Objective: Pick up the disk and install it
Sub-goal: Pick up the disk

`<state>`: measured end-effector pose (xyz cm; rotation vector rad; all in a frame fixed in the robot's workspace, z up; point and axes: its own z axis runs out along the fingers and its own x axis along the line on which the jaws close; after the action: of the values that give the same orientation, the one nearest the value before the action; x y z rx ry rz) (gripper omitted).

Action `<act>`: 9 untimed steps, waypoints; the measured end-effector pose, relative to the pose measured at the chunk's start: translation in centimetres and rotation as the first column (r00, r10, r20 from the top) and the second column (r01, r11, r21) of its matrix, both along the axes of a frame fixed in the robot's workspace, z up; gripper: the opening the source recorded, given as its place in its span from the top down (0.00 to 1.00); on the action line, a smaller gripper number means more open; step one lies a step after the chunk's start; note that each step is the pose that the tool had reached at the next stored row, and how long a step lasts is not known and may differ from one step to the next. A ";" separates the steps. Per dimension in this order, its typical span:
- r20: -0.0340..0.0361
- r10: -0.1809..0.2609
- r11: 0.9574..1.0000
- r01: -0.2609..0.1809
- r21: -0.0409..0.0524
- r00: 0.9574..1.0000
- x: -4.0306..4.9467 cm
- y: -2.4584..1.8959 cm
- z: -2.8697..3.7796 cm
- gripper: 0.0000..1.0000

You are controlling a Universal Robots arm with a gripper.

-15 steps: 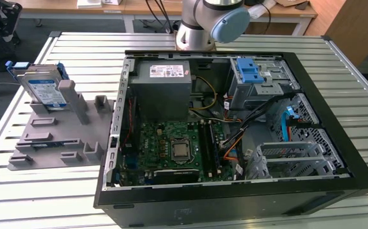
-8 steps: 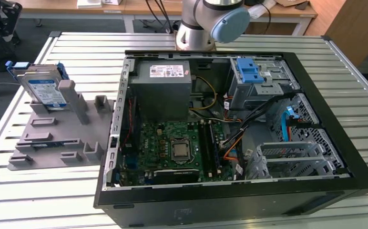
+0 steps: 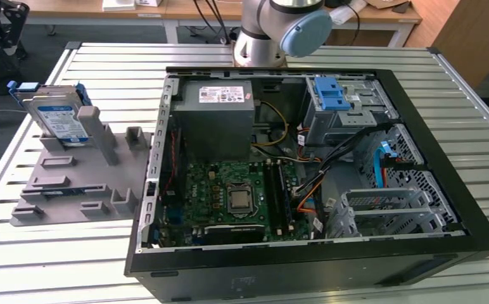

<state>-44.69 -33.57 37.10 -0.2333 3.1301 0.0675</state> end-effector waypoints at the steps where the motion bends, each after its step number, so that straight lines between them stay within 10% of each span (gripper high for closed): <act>1: 0.000 0.004 1.000 -0.004 0.000 1.000 0.00 0.00 0.00 0.89; 9: 0.000 0.042 0.999 -0.042 0.000 0.999 0.00 0.00 0.00 0.89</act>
<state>-44.69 -33.57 37.10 -0.2983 3.1254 0.0677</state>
